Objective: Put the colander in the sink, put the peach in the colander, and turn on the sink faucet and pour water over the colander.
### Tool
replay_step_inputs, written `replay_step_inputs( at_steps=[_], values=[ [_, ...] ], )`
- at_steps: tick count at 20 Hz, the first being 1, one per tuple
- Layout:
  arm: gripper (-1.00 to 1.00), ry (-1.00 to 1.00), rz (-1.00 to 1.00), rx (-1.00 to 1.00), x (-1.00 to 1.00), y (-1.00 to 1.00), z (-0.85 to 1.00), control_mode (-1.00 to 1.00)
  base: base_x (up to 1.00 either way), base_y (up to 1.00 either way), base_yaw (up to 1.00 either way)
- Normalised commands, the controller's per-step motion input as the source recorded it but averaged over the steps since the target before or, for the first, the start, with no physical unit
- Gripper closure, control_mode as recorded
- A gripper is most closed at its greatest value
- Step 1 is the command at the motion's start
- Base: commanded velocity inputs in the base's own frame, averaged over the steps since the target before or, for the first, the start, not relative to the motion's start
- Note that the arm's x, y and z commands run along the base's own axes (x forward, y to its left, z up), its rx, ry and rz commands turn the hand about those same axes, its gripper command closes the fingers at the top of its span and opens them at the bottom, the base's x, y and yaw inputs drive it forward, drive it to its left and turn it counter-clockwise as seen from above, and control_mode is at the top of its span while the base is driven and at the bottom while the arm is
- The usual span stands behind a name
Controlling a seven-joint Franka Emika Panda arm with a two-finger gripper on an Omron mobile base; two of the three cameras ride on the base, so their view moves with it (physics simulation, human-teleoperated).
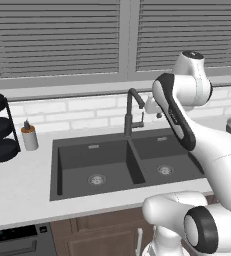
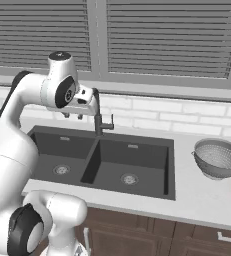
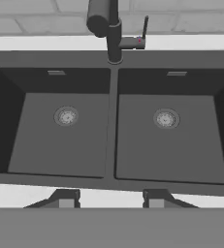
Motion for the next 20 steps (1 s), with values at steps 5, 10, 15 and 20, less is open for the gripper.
replay_step_inputs(
  at_steps=[5, 10, 15, 20],
  values=[
    [-1.00, 0.00, -0.01, 0.00, -0.05, -0.09, -0.03, -1.00, 0.00, 0.00, 0.00],
    [-1.00, 0.00, -0.03, 0.00, -0.20, -0.30, -0.17, -1.00, 0.00, 0.00, 0.00],
    [-1.00, 0.00, -0.04, 0.00, -0.18, -0.26, -0.17, -1.00, 0.00, 0.00, 0.00],
    [-1.00, 0.00, -0.02, 0.00, -0.17, -0.19, -0.15, -1.00, 0.00, 0.00, 0.00]
  ],
)
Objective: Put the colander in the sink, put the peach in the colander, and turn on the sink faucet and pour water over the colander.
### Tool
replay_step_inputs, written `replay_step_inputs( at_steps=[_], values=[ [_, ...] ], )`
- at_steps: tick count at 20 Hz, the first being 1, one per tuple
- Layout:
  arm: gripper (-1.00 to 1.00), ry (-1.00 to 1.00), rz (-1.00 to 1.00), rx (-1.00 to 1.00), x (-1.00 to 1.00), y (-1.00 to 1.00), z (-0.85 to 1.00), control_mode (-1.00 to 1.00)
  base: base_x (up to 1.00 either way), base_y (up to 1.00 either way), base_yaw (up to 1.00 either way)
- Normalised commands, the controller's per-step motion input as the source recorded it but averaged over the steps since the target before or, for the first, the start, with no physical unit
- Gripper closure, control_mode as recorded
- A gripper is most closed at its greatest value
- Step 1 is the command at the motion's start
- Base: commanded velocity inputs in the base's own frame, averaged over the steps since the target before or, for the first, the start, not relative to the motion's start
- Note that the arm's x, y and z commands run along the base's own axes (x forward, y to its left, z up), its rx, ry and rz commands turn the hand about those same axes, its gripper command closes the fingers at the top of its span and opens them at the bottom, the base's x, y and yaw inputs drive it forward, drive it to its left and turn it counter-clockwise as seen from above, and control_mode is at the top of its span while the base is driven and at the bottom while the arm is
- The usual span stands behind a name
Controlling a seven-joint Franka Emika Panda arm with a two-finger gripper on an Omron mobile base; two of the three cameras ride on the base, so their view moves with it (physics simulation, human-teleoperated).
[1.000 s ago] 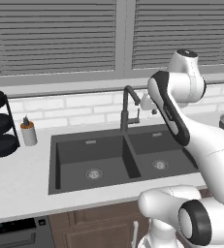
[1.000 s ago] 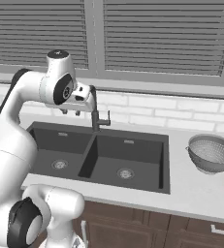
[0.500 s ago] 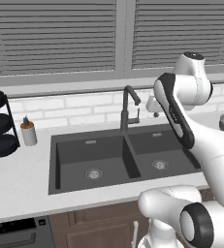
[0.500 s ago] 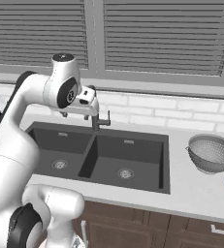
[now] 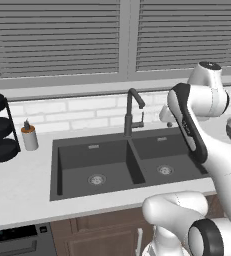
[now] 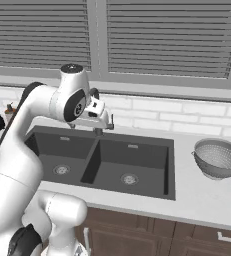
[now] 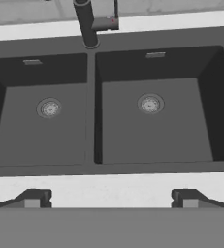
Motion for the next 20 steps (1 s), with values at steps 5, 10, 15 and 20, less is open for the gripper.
replay_step_inputs(
  at_steps=[5, 10, 15, 20],
  values=[
    [-1.00, 0.00, 0.00, 0.00, -0.17, -0.03, -0.11, -1.00, 0.00, 0.00, 0.00],
    [-1.00, -0.01, 0.00, 0.00, -0.08, -0.03, -0.09, -1.00, 0.00, 0.00, 0.00],
    [-1.00, -0.03, -0.01, 0.00, -0.04, -0.16, -0.17, -1.00, 0.00, 0.00, 0.00],
    [-1.00, -0.02, -0.07, 0.00, 0.00, -0.37, -0.26, -1.00, 0.00, 0.00, 0.00]
  ],
)
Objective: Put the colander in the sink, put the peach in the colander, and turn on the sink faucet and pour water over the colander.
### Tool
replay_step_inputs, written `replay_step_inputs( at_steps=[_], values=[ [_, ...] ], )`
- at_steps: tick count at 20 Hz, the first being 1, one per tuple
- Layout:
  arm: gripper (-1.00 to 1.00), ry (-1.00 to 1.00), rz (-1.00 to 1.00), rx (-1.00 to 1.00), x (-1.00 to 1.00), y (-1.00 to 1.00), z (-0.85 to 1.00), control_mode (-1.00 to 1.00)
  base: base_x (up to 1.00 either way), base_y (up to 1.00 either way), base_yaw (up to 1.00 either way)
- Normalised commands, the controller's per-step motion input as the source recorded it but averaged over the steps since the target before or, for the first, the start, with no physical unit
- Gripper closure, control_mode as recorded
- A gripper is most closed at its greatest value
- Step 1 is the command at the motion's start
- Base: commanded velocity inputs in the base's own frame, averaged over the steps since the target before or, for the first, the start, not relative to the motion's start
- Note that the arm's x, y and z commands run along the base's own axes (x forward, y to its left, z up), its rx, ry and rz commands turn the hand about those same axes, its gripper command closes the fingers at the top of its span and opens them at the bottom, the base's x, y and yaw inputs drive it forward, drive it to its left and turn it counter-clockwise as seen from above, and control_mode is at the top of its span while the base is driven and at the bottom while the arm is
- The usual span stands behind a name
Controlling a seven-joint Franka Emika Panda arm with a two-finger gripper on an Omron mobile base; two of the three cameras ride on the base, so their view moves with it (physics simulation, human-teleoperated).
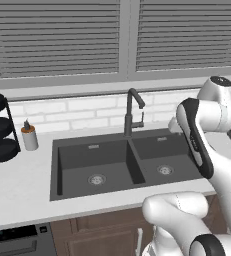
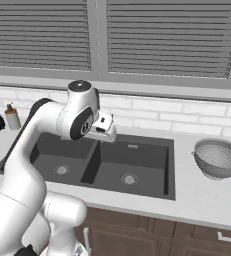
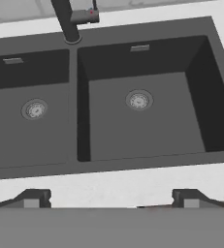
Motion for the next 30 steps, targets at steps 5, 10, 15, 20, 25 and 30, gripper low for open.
replay_step_inputs(
  at_steps=[5, 10, 15, 20, 25, 30],
  values=[
    [-1.00, 0.00, -0.16, 0.00, 0.00, -0.46, -0.27, -1.00, 0.00, 0.00, 0.00],
    [-1.00, -0.11, -0.19, 0.00, 0.00, -0.51, -0.36, -1.00, 0.00, 0.00, 0.00],
    [-1.00, -0.04, -0.27, 0.00, 0.00, -0.73, -0.28, -1.00, 0.00, 0.00, 0.00],
    [-1.00, 0.00, -0.45, 0.06, 0.01, -0.58, -0.01, -1.00, 0.00, 0.00, 0.00],
    [-1.00, 0.00, -0.43, 0.06, 0.04, -0.58, 0.00, -1.00, 0.00, 0.00, 0.00],
    [-1.00, 0.00, -0.33, 0.05, 0.15, -0.75, 0.00, -1.00, 0.00, 0.00, 0.00]
  ],
)
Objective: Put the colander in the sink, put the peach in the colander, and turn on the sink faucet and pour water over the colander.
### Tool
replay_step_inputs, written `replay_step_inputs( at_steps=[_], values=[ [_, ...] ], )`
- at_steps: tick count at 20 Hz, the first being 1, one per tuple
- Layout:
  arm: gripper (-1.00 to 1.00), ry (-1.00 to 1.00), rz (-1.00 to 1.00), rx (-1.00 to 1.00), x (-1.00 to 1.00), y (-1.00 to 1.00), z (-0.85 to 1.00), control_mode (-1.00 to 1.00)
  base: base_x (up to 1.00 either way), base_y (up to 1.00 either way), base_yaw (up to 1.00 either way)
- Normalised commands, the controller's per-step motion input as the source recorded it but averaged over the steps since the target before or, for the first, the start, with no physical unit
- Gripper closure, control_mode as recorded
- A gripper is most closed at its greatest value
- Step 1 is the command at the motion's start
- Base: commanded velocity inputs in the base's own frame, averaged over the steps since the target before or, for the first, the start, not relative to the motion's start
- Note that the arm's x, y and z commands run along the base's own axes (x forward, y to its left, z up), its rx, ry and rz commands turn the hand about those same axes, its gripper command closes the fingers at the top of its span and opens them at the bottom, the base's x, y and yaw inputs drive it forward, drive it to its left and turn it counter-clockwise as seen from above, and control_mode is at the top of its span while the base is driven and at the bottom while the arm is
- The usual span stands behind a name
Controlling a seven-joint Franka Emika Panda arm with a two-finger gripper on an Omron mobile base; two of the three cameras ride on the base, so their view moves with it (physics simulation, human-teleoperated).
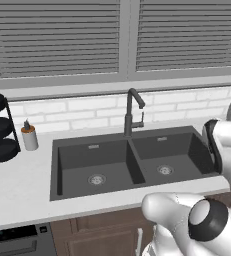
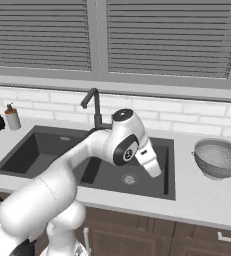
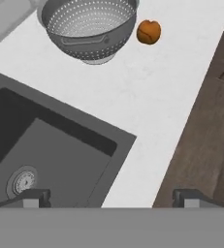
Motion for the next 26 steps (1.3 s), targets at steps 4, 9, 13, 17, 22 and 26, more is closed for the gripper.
replay_step_inputs(
  at_steps=[4, 9, 13, 17, 22, 26],
  values=[
    [-1.00, 0.00, -0.21, 0.12, 0.11, -0.75, 0.00, -1.00, 0.00, 0.00, 0.00],
    [-1.00, 0.00, -0.08, 0.23, 0.03, -0.68, 0.05, -1.00, 0.00, 0.00, 0.00],
    [-1.00, 0.00, -0.05, 0.29, 0.00, -0.61, 0.17, -1.00, 0.00, 0.00, 0.00],
    [-1.00, 0.00, -0.05, 0.25, 0.04, -0.48, 0.19, -1.00, 0.00, 0.00, 0.00],
    [-1.00, 0.00, -0.01, 0.15, 0.28, -0.52, 0.01, -1.00, 0.00, 0.00, 0.00],
    [-1.00, 0.00, 0.00, 0.11, 0.38, -0.41, -0.01, -1.00, 0.00, 0.00, 0.00]
  ],
)
